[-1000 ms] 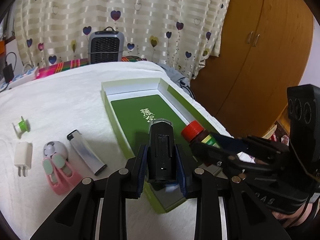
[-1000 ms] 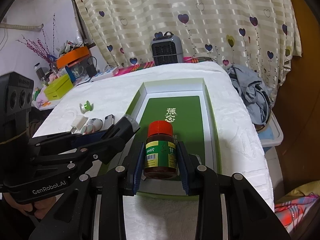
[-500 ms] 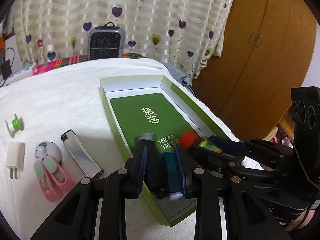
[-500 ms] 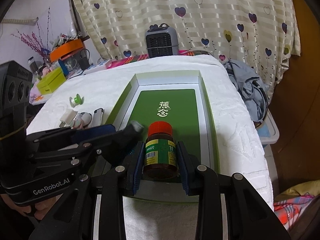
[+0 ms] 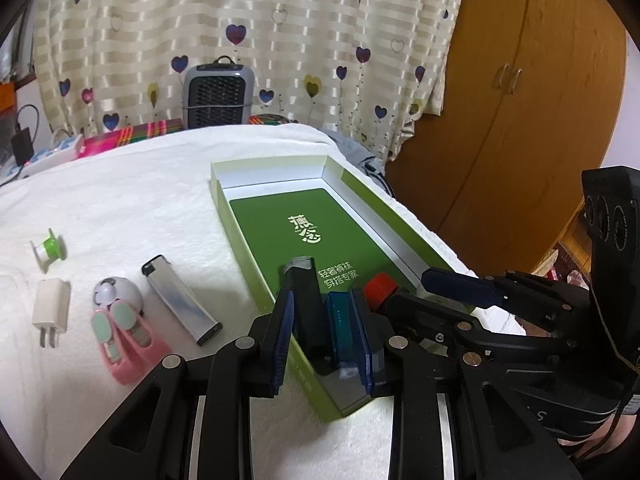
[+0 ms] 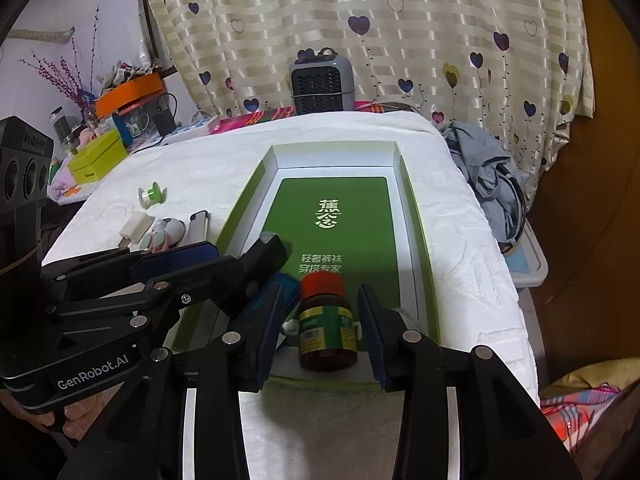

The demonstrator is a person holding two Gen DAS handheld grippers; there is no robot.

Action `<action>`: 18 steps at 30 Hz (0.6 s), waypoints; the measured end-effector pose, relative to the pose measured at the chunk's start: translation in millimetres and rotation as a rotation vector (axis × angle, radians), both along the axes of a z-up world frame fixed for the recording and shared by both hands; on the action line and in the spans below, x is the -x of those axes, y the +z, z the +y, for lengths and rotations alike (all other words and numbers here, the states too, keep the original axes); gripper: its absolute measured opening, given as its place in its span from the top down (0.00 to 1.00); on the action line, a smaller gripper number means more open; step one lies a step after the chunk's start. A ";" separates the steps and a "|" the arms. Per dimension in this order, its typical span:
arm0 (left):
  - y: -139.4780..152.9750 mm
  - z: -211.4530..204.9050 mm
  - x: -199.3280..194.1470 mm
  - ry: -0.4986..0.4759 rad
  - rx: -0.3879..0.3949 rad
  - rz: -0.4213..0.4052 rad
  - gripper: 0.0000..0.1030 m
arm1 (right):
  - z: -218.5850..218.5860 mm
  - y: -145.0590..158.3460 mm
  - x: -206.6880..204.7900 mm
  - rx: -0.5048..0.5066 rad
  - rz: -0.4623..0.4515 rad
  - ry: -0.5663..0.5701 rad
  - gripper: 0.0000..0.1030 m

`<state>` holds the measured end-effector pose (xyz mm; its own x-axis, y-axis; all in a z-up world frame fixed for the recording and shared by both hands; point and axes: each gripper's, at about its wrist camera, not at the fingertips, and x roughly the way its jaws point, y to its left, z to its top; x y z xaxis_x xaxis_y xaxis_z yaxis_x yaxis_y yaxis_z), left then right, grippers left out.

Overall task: Organize rigid objects
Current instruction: 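Lower the power bank and jar into the green box while opening both tools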

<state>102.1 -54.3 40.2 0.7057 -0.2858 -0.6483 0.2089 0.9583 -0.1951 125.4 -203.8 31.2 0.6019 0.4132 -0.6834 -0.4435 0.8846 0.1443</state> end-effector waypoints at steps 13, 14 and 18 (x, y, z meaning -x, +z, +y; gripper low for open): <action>3.8 23.0 25.8 0.030 -0.006 -0.010 0.75 | 21.0 9.2 19.2 0.007 -0.025 0.036 0.56; 4.1 26.0 27.6 0.034 -0.006 -0.012 0.75 | 23.4 10.1 19.8 0.009 -0.027 0.039 0.55; 5.8 38.2 34.8 0.056 -0.004 -0.019 0.75 | 34.5 16.0 25.2 0.018 -0.046 0.055 0.54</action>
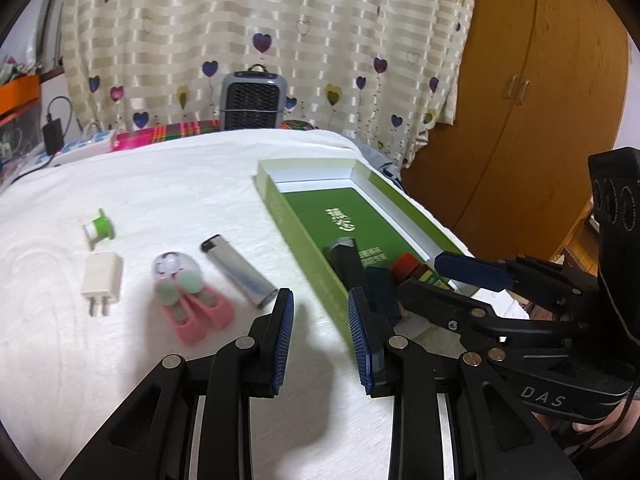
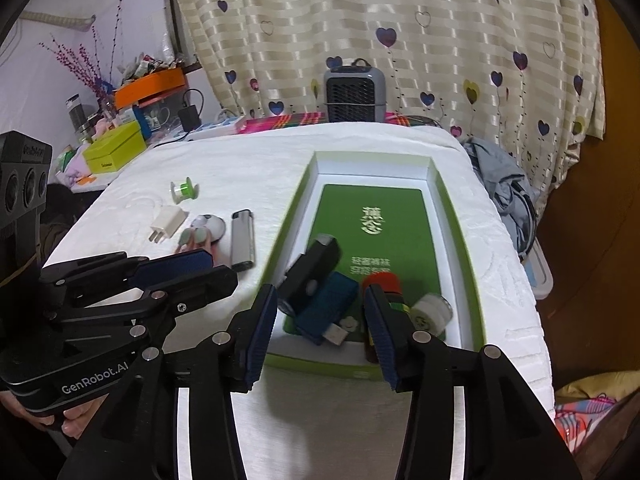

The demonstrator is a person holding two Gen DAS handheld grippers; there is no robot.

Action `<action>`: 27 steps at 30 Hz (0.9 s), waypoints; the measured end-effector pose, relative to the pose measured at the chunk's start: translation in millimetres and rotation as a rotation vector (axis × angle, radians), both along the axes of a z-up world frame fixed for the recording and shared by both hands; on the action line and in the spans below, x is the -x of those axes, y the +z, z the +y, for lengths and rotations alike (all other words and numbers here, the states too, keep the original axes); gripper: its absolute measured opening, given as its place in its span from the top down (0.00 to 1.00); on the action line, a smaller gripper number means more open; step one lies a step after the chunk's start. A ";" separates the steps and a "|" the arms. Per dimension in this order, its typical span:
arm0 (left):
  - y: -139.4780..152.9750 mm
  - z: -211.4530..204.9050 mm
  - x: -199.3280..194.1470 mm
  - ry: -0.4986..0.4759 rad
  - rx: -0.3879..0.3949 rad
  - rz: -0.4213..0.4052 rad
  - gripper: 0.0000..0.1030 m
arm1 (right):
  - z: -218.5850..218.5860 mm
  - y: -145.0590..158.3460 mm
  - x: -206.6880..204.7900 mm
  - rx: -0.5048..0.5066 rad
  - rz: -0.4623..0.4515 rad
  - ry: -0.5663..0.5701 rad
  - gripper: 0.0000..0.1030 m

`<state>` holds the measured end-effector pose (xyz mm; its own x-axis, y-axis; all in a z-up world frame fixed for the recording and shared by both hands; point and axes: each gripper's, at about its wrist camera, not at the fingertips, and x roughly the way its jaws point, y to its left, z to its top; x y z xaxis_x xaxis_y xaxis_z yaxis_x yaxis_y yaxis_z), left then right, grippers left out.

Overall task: Organize rigid objects
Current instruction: 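Lower the power bank and jar into the green box while opening both tools, then move the left tool to the white charger while the right tool moves to the silver lighter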

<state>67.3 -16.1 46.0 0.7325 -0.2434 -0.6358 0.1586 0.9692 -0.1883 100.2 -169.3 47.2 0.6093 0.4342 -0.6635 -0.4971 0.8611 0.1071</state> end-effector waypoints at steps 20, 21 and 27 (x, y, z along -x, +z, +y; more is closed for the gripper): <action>0.9 48.9 33.5 0.063 0.017 -0.012 0.75 | 50.4 12.5 34.3 0.044 -0.038 0.067 0.53; 0.8 50.9 35.5 0.065 0.016 -0.012 0.75 | 52.2 12.7 35.3 0.045 -0.038 0.071 0.53; 1.9 65.1 49.5 0.082 0.021 -0.023 0.75 | 65.9 17.0 49.5 0.046 -0.061 0.106 0.52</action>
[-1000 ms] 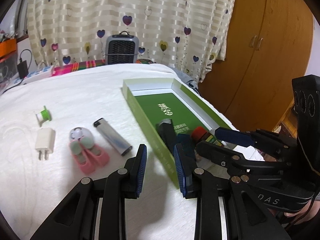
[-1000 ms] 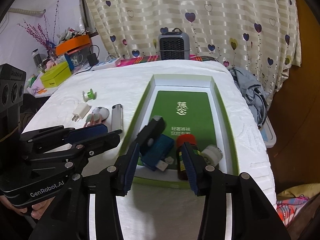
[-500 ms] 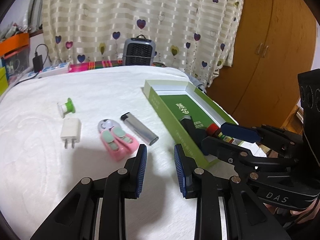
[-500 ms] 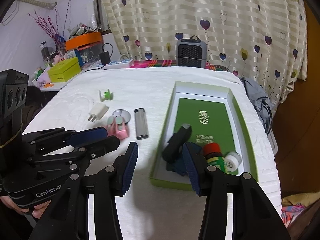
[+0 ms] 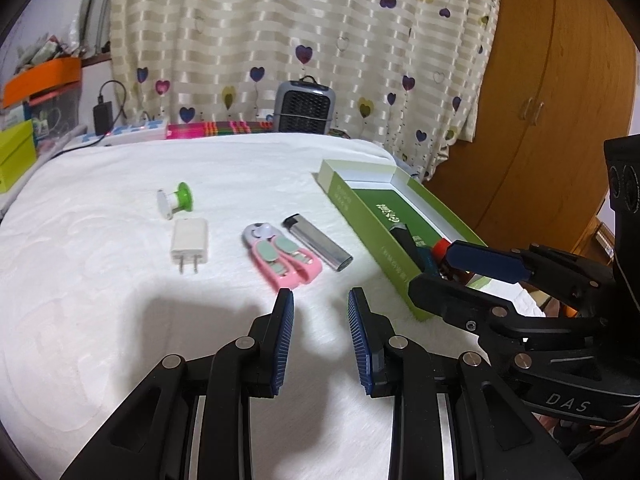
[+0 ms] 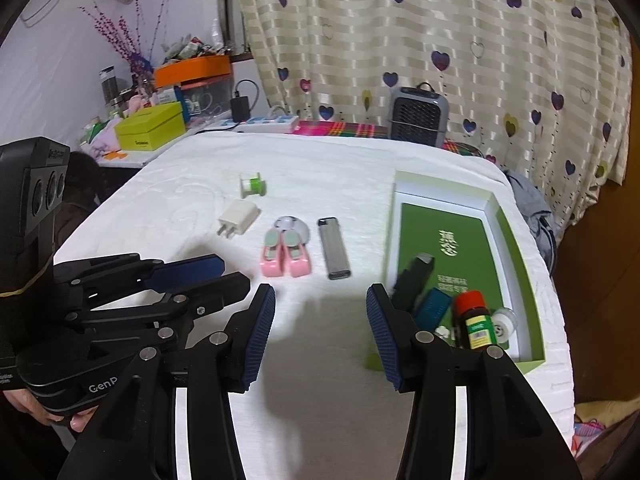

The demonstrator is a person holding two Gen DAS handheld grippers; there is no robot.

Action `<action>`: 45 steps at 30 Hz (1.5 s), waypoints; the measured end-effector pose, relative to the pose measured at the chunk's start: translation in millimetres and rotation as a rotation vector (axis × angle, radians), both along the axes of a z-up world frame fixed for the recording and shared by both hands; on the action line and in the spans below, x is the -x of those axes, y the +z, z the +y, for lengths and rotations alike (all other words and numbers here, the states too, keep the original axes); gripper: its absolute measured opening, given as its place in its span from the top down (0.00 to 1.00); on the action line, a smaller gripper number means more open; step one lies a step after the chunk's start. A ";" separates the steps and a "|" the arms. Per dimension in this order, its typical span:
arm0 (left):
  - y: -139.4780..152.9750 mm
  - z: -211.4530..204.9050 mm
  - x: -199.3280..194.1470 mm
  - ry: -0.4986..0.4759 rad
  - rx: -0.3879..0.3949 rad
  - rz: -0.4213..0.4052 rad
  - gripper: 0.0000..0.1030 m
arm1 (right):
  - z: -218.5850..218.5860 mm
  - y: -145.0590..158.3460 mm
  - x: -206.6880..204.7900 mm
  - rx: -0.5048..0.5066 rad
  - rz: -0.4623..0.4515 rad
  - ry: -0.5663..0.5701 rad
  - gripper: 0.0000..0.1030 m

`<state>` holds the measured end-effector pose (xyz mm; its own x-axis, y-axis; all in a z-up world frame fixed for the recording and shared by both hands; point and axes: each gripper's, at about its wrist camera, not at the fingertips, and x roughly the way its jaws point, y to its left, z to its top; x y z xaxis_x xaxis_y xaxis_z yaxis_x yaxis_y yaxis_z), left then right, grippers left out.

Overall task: Organize rigid objects
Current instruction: 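Move the left tool to the white charger while the right tool moves to the silver lighter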

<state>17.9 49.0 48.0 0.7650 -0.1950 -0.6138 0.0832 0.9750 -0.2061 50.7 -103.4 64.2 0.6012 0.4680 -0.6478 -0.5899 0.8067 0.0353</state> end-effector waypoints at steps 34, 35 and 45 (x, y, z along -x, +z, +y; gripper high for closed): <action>-2.9 29.4 -6.9 0.062 0.007 0.025 0.75 | 20.3 -17.7 -17.5 -0.008 0.060 0.079 0.50; -2.7 28.4 -8.9 0.065 0.005 0.028 0.75 | 19.8 -17.8 -19.2 -0.010 0.062 0.078 0.50; -3.5 31.9 -21.8 0.090 -0.013 0.042 0.75 | 20.2 -19.1 -28.9 -0.012 0.072 0.076 0.50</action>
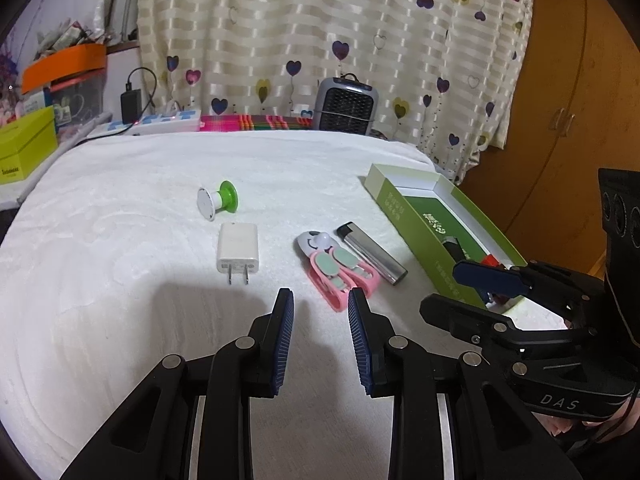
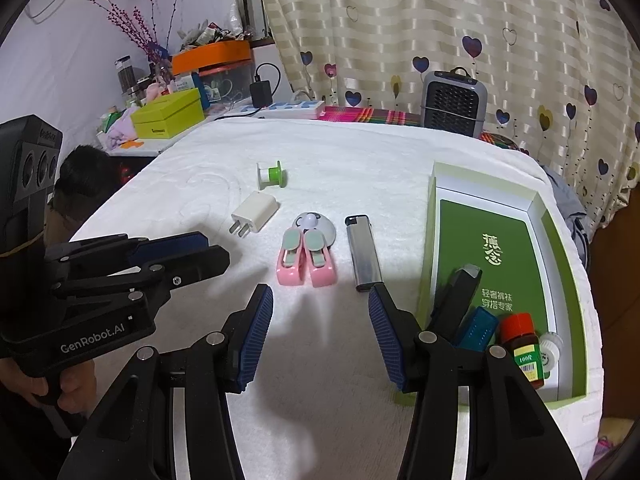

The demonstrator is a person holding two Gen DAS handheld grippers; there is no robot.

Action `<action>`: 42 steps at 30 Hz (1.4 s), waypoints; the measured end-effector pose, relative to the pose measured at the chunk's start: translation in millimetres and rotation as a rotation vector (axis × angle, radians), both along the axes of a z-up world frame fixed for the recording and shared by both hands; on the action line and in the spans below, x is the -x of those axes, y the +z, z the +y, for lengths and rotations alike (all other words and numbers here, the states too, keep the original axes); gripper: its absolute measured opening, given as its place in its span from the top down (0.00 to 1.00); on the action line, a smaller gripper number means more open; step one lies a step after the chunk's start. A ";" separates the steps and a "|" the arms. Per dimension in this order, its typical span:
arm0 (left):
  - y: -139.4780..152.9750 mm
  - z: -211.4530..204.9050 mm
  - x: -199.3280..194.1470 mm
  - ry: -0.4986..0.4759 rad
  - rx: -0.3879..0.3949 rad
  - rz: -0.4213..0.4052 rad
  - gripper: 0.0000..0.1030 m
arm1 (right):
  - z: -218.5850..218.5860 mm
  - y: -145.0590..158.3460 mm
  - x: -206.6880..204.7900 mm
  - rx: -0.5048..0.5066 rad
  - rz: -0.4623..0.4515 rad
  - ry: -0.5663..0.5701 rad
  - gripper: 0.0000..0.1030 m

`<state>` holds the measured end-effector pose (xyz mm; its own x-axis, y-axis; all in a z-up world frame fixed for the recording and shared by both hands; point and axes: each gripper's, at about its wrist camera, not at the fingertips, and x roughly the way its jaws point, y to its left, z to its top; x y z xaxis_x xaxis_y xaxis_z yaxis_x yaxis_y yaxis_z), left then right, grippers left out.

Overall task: Organize rigid objects
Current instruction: 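Move the left tool to the white charger while the right tool moves to the silver lighter, then close the left tool on the white charger while the right tool grasps the silver lighter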

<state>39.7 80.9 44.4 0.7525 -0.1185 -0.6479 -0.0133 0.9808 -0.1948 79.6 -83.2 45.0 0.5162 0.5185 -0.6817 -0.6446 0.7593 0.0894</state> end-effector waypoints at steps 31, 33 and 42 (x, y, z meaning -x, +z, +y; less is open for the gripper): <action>-23.5 38.9 -75.8 0.123 -0.096 0.120 0.69 | 17.0 -9.8 -57.8 0.053 0.056 -0.019 0.50; -26.5 39.9 -78.7 0.123 -0.094 0.127 0.69 | 19.9 -12.2 -60.1 0.066 0.065 -0.010 0.50; -37.5 42.1 -87.1 0.120 -0.095 0.152 0.68 | 32.2 -22.9 -77.3 0.144 0.108 -0.015 0.51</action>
<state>126.7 123.0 6.9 0.6500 0.0329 -0.7592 -0.1535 0.9842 -0.0888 156.9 -51.0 22.2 0.4433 0.4047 -0.7998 -0.6257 0.7786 0.0472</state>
